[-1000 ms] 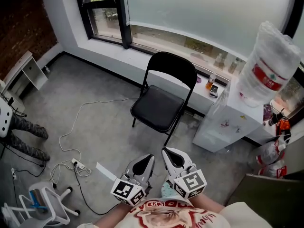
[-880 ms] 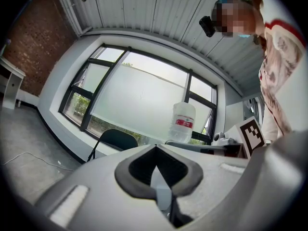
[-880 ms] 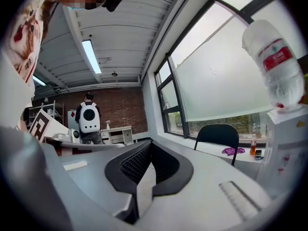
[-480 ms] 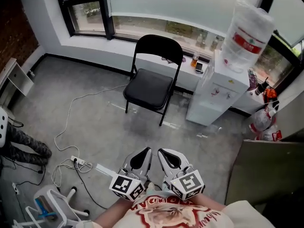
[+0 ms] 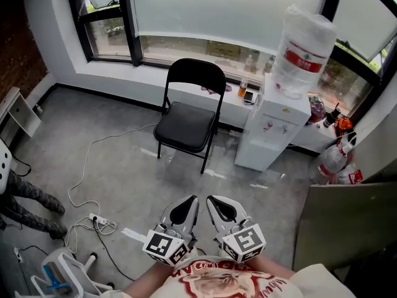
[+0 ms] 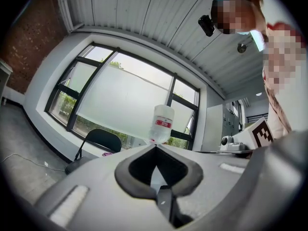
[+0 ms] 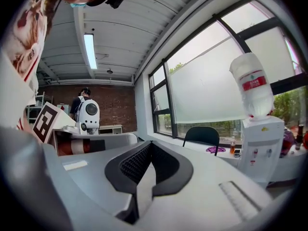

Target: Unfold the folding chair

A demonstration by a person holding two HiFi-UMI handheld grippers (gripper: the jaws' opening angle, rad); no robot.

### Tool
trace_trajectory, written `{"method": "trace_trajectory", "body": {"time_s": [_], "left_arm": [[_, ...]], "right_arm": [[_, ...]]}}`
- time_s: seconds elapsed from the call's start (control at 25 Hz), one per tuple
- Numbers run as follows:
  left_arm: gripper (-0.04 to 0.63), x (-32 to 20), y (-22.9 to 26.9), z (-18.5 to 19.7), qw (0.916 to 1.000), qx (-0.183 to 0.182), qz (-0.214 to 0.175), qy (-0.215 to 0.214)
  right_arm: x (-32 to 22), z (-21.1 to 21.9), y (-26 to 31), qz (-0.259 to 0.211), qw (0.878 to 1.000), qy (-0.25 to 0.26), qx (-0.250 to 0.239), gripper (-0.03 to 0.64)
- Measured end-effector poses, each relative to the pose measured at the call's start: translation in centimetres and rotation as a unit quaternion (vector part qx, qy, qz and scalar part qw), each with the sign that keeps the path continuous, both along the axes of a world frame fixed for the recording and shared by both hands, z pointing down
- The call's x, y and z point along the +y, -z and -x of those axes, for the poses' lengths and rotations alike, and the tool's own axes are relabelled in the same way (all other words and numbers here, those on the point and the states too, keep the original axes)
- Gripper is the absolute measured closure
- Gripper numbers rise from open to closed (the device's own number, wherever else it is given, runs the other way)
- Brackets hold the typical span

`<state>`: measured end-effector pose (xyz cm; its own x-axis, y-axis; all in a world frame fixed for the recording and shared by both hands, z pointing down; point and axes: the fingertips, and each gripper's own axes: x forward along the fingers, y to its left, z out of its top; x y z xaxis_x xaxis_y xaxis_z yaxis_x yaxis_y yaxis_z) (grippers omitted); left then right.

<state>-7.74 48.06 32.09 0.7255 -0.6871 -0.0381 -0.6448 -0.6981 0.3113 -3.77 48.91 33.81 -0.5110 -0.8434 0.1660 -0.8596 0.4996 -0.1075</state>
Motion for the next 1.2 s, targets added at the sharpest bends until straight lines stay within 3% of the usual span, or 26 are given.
{"method": "trace_trajectory", "body": {"time_s": [0.44,1.2], "left_arm": [[0.592,1.6,1.0,-2.7,0.9997,-0.013,-0.013,-0.018],[0.592,2.6,0.5,-0.6,0.9997,-0.013,-0.013,-0.014]], "right_arm": [[1.1,-2.2,1.0,-0.014,1.0,-0.003,-0.013,0.592],[2.1,-0.1,0.4,-0.012,1.0,0.002,-0.008,0.594]]}}
